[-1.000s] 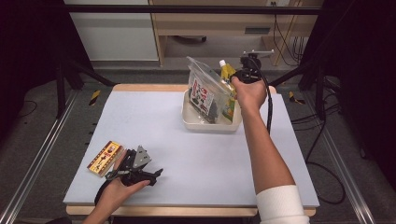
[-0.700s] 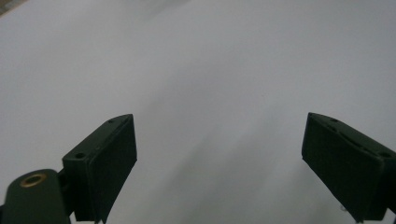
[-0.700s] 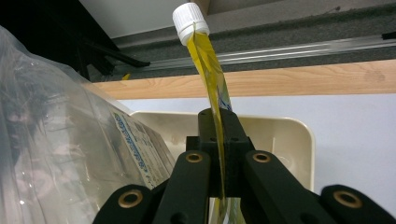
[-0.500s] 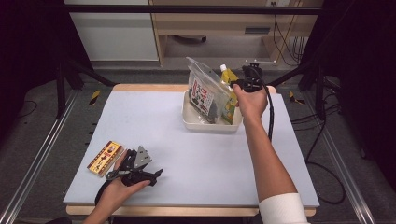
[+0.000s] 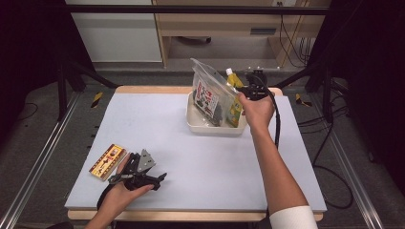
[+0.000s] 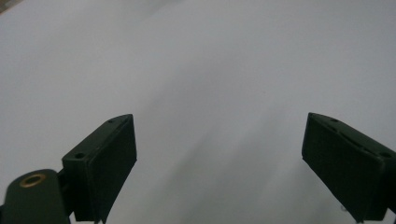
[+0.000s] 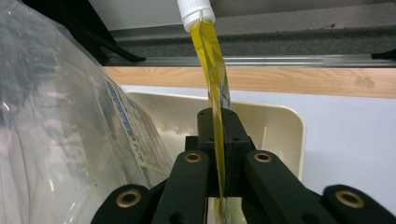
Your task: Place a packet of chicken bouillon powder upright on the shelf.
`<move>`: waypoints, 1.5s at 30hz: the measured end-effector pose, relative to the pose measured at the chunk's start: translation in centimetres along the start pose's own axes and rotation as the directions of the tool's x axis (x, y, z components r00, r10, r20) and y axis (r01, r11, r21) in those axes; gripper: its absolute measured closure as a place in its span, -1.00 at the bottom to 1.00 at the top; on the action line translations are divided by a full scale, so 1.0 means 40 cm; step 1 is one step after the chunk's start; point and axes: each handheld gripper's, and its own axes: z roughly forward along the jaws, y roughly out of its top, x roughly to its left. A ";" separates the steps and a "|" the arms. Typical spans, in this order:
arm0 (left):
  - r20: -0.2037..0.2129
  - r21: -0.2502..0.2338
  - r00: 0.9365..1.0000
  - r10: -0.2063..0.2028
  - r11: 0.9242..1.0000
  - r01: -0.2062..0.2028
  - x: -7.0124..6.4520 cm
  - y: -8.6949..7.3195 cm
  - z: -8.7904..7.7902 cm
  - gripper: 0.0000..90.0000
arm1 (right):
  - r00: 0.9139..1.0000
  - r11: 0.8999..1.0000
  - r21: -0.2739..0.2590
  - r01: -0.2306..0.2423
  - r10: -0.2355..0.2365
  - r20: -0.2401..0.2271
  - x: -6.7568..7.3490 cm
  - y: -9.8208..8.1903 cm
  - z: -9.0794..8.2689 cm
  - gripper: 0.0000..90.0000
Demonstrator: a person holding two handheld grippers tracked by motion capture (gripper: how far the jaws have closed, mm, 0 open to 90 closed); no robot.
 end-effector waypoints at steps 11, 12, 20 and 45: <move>-0.016 0.005 1.000 0.000 1.000 0.000 0.007 -0.003 -0.003 -0.79 | 0.997 0.997 -0.038 0.071 -0.070 0.023 0.013 -0.011 -0.039 0.48; -0.016 0.006 1.000 -0.001 1.000 0.001 0.008 -0.003 -0.003 -0.79 | 0.997 0.996 -0.050 0.078 -0.077 0.022 0.013 -0.013 -0.049 0.44; -0.035 0.004 0.999 -0.011 1.000 0.011 0.017 -0.005 -0.006 -0.81 | 0.987 0.979 -0.124 0.160 -0.159 0.021 0.009 -0.070 -0.145 0.09; -0.036 0.012 0.999 -0.030 0.999 0.031 0.055 -0.011 -0.032 -0.90 | 0.959 0.953 -0.105 0.284 -0.283 0.024 0.012 -0.366 -0.147 -0.67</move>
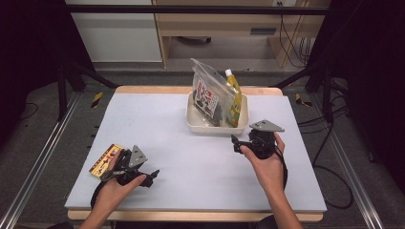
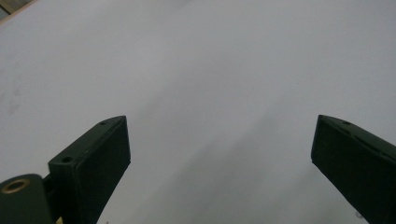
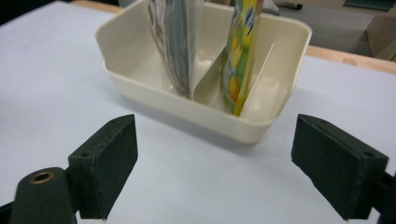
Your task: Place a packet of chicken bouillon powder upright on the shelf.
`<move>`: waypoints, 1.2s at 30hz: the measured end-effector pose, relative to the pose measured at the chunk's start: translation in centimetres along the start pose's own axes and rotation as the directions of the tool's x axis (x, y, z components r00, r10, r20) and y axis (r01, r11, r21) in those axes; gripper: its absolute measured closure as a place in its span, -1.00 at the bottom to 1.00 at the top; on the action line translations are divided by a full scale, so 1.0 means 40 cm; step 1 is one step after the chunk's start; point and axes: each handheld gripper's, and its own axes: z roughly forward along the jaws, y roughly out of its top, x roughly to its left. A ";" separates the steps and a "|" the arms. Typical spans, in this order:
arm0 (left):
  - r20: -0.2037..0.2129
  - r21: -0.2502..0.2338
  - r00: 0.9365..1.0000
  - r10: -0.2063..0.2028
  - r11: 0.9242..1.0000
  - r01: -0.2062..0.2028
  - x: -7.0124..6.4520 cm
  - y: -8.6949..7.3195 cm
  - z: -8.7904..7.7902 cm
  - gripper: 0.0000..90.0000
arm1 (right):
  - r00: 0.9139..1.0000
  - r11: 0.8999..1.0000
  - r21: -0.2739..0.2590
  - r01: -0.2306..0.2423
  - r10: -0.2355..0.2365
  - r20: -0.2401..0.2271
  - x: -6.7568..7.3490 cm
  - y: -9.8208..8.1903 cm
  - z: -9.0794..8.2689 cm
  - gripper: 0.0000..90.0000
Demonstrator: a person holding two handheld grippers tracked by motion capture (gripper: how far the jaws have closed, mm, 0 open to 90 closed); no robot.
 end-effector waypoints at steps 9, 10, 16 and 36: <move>-0.049 0.031 0.999 0.001 1.000 0.001 0.052 0.027 -0.047 -0.89 | 0.996 0.992 0.080 0.093 -0.093 -0.009 0.023 -0.072 0.009 -0.60; -0.062 0.045 0.998 -0.003 0.999 0.006 0.059 0.029 -0.052 -0.89 | 0.995 0.992 0.082 0.101 -0.100 -0.013 0.025 -0.077 0.009 -0.59; -0.090 0.117 0.995 -0.051 0.991 0.062 0.115 0.046 -0.082 -0.88 | 0.981 0.978 0.083 0.194 -0.192 -0.022 0.040 -0.114 0.011 -0.57; -0.057 0.391 0.977 -0.207 0.896 0.213 0.231 0.021 -0.087 -0.87 | 0.956 0.956 0.024 0.293 -0.294 0.020 0.039 -0.136 0.020 -0.64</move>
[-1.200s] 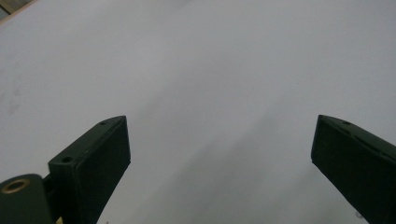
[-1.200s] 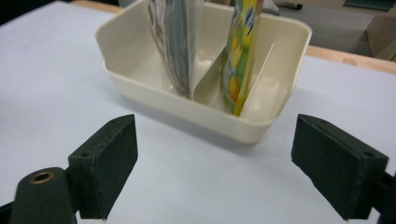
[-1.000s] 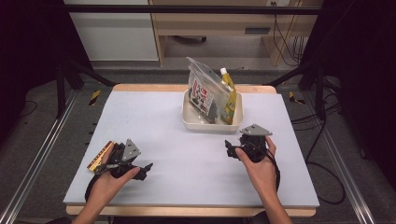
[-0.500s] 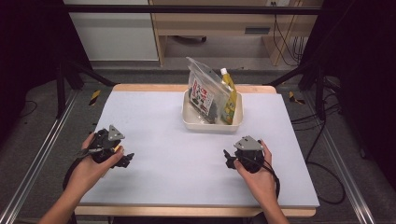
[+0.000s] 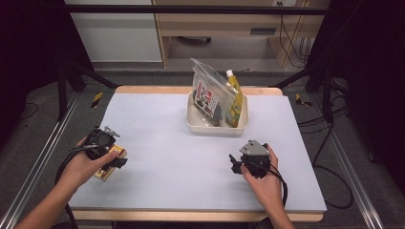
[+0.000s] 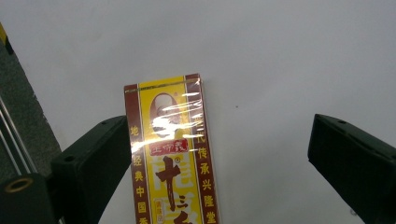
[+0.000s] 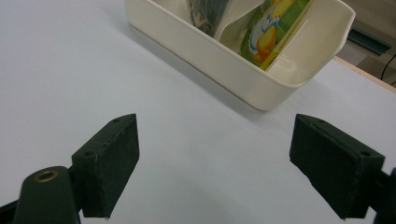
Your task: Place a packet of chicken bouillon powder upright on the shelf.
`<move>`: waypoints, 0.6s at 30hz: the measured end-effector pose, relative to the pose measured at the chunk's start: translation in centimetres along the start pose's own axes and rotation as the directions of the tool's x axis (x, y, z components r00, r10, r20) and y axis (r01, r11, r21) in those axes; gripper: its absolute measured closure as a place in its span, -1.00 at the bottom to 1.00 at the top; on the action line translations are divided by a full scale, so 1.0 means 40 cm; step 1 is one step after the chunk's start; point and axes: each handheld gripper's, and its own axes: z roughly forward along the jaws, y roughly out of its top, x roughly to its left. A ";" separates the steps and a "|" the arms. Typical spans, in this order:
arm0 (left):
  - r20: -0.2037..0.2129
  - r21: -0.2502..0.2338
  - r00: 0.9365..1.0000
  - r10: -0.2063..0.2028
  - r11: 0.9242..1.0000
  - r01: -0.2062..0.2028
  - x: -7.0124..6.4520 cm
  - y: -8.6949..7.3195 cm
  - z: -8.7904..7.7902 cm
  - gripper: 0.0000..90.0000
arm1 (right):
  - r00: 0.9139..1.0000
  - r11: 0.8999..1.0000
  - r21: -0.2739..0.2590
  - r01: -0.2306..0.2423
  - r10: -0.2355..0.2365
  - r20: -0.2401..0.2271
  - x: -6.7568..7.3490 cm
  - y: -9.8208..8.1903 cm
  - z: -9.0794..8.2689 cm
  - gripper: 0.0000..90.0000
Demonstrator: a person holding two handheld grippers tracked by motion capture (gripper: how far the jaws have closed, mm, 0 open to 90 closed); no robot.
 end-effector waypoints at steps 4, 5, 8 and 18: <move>0.006 0.009 1.000 -0.021 1.000 0.021 0.013 -0.008 -0.001 -0.87 | 1.000 1.000 0.008 -0.007 0.007 0.000 0.001 0.000 0.002 -0.66; 0.009 0.012 1.000 -0.029 1.000 0.029 0.016 -0.010 -0.001 -0.87 | 1.000 1.000 0.008 -0.006 0.006 0.001 0.000 -0.001 0.003 -0.66; 0.014 0.029 0.999 -0.040 0.999 0.040 0.024 -0.016 0.002 -0.85 | 1.000 1.000 0.007 -0.018 0.018 0.010 -0.001 -0.001 0.001 -0.68; 0.024 0.087 0.998 -0.061 0.994 0.059 0.046 -0.031 0.018 -0.76 | 1.000 0.999 0.024 -0.026 0.026 0.014 -0.003 -0.003 0.005 -0.68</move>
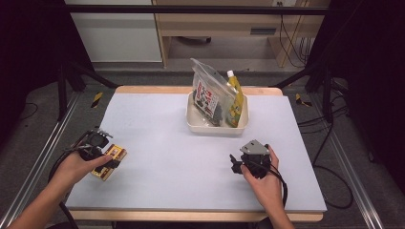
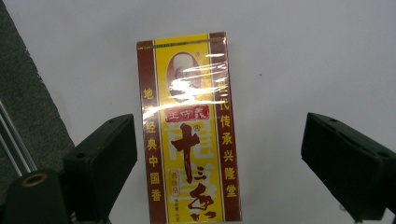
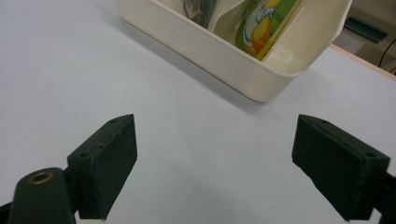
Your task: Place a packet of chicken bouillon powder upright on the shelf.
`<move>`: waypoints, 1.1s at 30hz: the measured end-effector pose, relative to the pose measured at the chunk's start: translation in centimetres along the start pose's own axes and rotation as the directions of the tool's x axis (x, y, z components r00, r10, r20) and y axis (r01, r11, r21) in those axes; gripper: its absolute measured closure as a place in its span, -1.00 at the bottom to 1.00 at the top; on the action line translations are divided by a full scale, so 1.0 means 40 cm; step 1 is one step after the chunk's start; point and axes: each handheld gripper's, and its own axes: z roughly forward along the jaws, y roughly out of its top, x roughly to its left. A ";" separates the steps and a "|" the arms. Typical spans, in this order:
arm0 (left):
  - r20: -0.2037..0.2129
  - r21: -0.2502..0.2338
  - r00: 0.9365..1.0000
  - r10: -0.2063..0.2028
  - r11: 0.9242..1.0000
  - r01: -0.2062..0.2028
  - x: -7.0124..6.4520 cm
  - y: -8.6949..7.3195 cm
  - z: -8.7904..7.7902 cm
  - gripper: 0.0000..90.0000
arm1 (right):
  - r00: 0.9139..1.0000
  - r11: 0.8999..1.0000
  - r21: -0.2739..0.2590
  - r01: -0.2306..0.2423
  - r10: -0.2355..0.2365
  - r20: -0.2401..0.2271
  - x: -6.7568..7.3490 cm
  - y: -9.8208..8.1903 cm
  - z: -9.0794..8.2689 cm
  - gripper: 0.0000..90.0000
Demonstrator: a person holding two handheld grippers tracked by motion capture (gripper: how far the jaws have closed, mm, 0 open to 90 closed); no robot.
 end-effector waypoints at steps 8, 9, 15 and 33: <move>-0.028 0.045 1.000 -0.007 0.999 0.009 0.024 -0.012 0.020 -0.64 | 1.000 1.000 0.013 -0.007 0.007 -0.003 0.001 -0.002 0.003 -0.68; -0.020 0.052 1.000 -0.012 0.999 0.013 0.029 -0.014 0.021 -0.63 | 1.000 1.000 0.015 -0.008 0.008 -0.004 0.001 -0.003 0.003 -0.68; -0.004 0.098 1.000 -0.015 0.995 0.015 0.040 -0.025 0.036 -0.61 | 1.000 0.999 0.030 -0.014 0.014 -0.007 0.001 -0.005 0.006 -0.68; 0.023 0.179 1.000 -0.009 0.984 0.005 0.050 -0.032 0.068 -0.46 | 1.000 0.999 0.045 -0.018 0.019 -0.018 0.001 -0.008 0.011 -0.69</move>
